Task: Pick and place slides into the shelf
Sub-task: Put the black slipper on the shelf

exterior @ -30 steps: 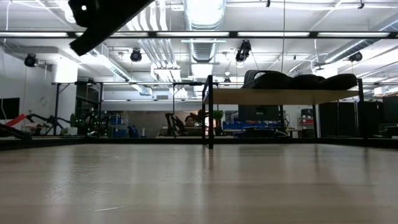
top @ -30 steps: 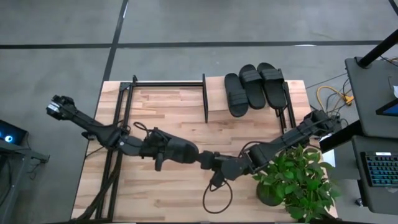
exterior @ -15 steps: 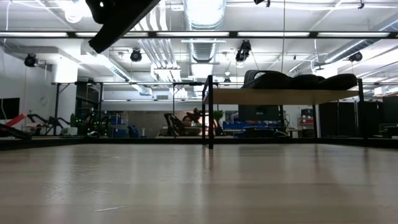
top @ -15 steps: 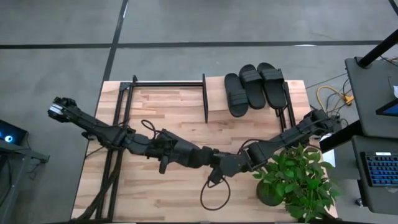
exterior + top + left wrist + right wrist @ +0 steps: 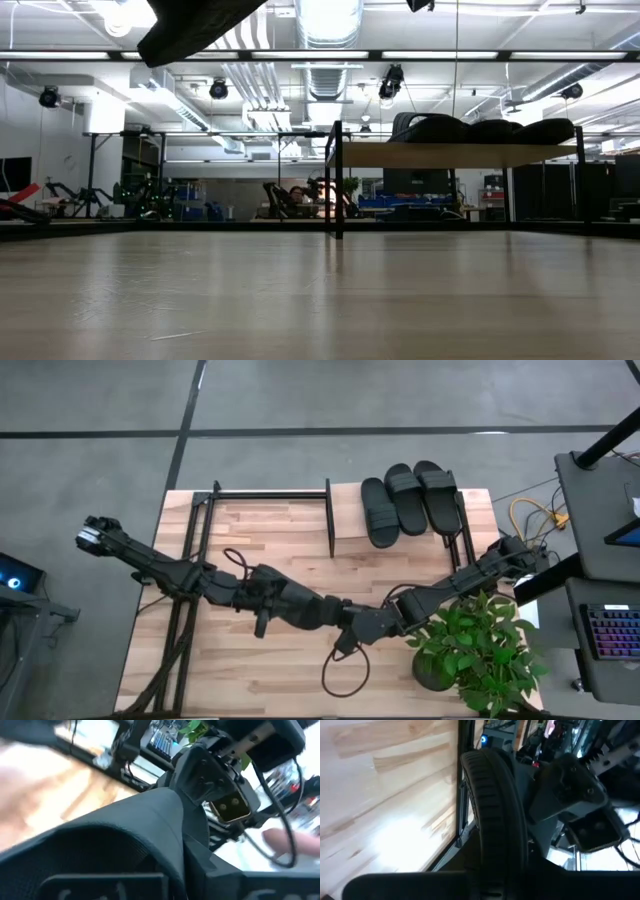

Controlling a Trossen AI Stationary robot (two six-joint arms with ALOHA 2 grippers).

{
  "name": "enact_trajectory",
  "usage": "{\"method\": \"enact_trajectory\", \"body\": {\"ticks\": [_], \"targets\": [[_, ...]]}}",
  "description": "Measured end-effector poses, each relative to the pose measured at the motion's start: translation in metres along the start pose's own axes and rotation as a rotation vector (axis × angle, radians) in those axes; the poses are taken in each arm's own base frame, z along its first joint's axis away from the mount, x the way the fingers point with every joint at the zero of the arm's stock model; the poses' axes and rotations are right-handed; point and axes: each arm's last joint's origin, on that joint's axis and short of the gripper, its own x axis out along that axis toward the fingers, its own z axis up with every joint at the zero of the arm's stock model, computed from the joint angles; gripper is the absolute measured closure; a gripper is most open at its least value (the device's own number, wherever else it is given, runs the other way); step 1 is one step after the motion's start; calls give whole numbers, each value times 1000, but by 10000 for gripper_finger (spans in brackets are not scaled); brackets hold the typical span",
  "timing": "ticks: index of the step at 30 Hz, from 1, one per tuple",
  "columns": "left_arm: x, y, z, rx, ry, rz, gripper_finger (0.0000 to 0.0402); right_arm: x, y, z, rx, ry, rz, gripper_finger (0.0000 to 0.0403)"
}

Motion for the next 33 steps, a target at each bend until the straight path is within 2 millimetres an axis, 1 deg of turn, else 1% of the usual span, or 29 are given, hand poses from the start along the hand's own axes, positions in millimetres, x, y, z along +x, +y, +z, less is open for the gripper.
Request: {"method": "enact_trajectory", "body": {"ticks": [2, 5, 11, 13, 16, 19, 21, 24, 30, 33], "targets": [[-1, 0, 1, 106, -11, 4, 391, 0, -1, -1, 20, 27, -12, 371], [-2, 0, 3, 231, -27, 12, 360, -2, -3, -3, 59, 47, -23, 371], [-6, 0, 7, 407, -63, 51, 272, -10, -9, -9, 124, 77, -44, 371], [-11, -1, 11, 467, -90, 79, 246, -14, -13, -13, 163, 88, -56, 371], [-25, 0, 21, 540, -152, 162, 222, -19, -18, -21, 207, 155, -85, 371], [-43, 2, 31, 603, -210, 241, 215, -26, -27, -34, 287, 255, -135, 371], [-54, 3, 37, 625, -250, 262, 215, -33, -33, -46, 369, 298, -169, 371], [-68, 6, 40, 660, -288, 293, 215, -41, -39, -63, 477, 332, -195, 371], [-84, 13, 41, 677, -322, 343, 214, -62, -46, -109, 711, 394, -227, 371], [-87, 17, 38, 711, -320, 354, 214, -69, -45, -129, 798, 435, -238, 371]]}}
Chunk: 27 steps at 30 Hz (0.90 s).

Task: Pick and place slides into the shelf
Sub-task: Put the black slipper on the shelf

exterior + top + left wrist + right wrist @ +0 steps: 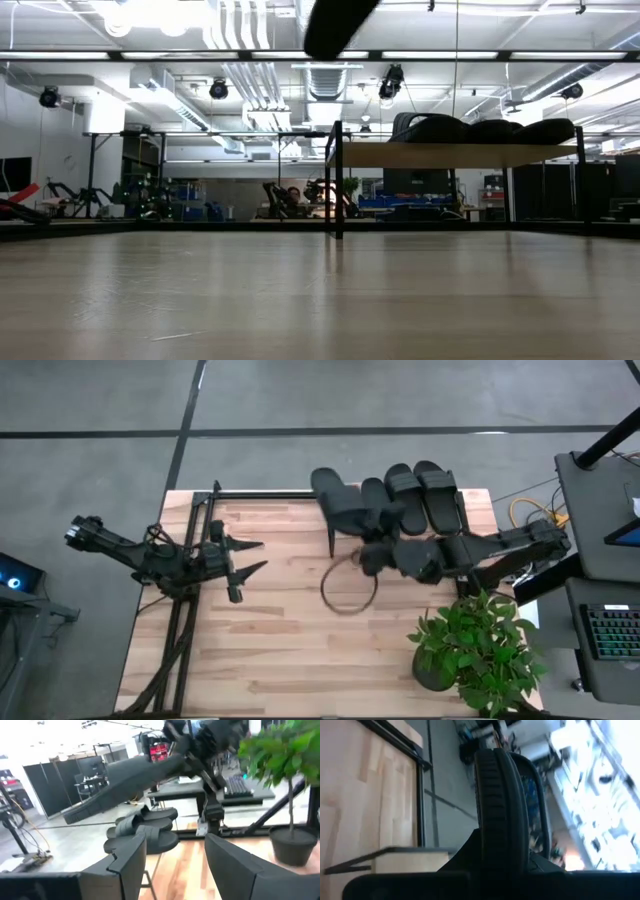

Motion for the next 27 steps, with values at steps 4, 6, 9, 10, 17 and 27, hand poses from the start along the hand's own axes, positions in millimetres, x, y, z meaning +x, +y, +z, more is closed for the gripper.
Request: {"method": "enact_trajectory", "body": {"ticks": [4, 6, 9, 10, 17, 27], "targets": [[-2, 0, -9, 28, 18, 13, 214, 10, -10, -16, 124, 53, 8, 371], [-2, 0, -12, 34, 29, 18, 214, 17, -9, -21, 168, 79, 26, 371], [0, -2, -14, 45, 43, 27, 214, 34, 1, -26, 178, 138, 30, 371], [1, -3, -15, 48, 48, 30, 214, 39, 4, -27, 176, 158, 32, 371], [3, -5, -18, 58, 62, 32, 214, 66, 20, -42, 170, 298, 50, 371], [4, -6, -19, 63, 68, 32, 214, 74, 44, -58, 163, 361, 114, 371]]}}
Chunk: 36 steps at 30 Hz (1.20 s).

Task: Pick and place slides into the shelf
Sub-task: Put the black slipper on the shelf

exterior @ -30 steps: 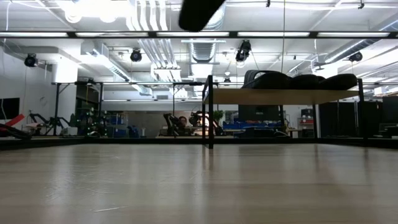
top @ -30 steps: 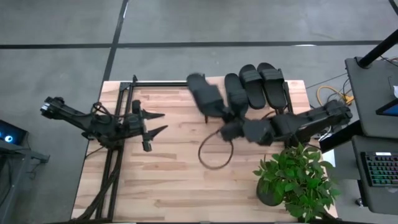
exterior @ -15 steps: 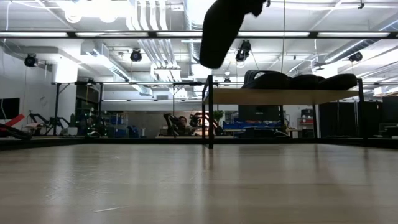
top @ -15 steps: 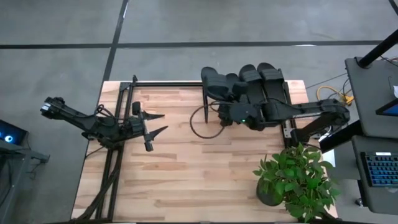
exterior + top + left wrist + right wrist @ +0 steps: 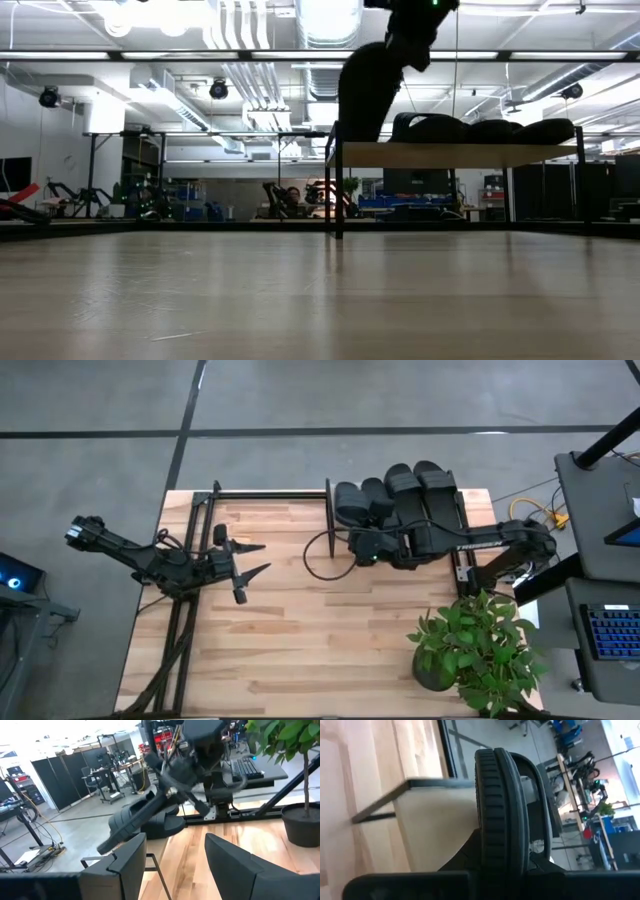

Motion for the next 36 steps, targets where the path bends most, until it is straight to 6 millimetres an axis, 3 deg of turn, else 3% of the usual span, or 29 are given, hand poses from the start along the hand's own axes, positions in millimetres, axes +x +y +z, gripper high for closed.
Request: {"method": "enact_trajectory", "body": {"ticks": [12, 21, 29, 36], "targets": [[0, -1, -3, 6, 7, 2, 214, 20, 5, -14, 18, 20, 75, 371], [-1, -1, -11, 13, 18, 16, 214, 22, 9, -15, 11, 7, 138, 370], [-1, -1, -12, 15, 21, 18, 214, 22, 11, -17, 0, 19, 176, 288], [-1, -1, -12, 14, 20, 18, 214, 21, 14, -20, 18, 29, 258, 266]]}}
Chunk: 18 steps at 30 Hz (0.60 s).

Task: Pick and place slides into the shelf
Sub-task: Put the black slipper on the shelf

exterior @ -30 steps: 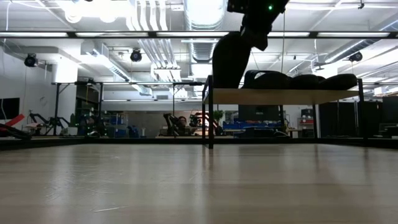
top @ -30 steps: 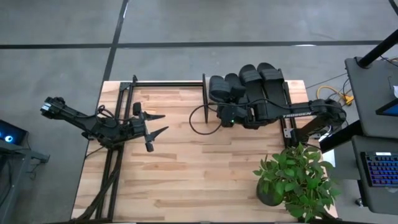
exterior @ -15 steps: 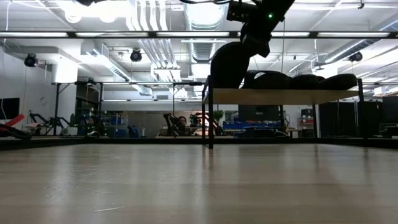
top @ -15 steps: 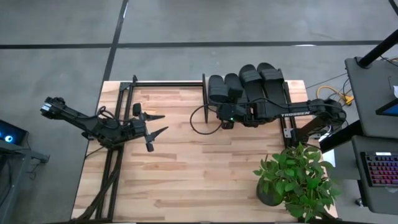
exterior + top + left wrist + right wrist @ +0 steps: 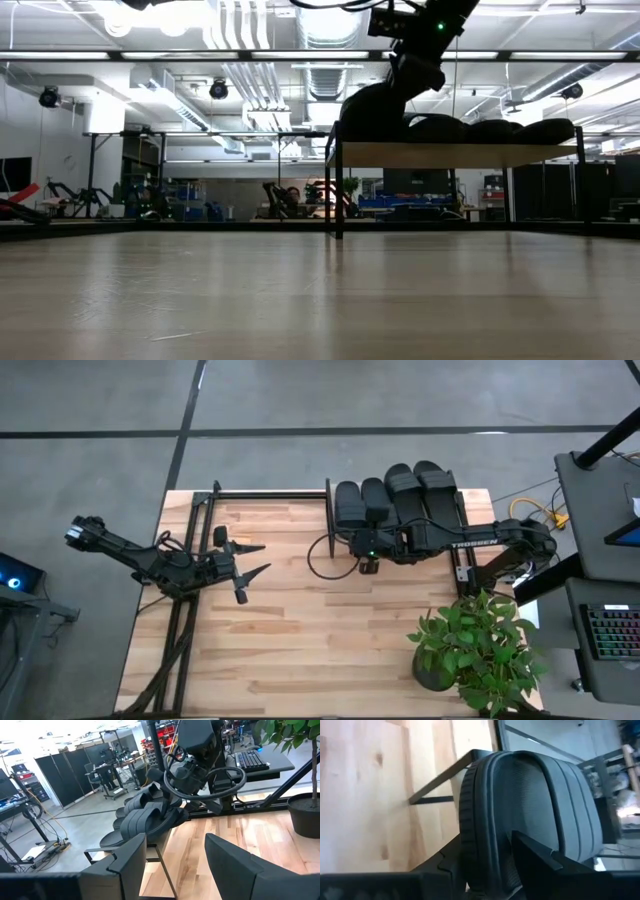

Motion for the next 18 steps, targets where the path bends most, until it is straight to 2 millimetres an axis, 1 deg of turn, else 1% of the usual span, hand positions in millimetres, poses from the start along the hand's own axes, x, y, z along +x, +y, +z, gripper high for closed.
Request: {"method": "enact_trajectory", "body": {"ticks": [4, 7, 11, 15, 18], "targets": [[0, 0, 0, 0, 0, 0, 214, 0, 1, 0, -2, -1, 26, 264], [0, 0, -1, 1, 2, -1, 214, 0, 2, -1, 0, 1, 63, 255], [0, -1, -1, 2, 3, -1, 214, 0, 4, -3, 27, 14, 111, 227], [0, -1, -1, 1, 3, -1, 214, 0, 4, -4, 44, 24, 115, 198], [0, -1, -1, 1, 3, -1, 214, 0, 4, -5, 52, 27, 115, 185]]}}
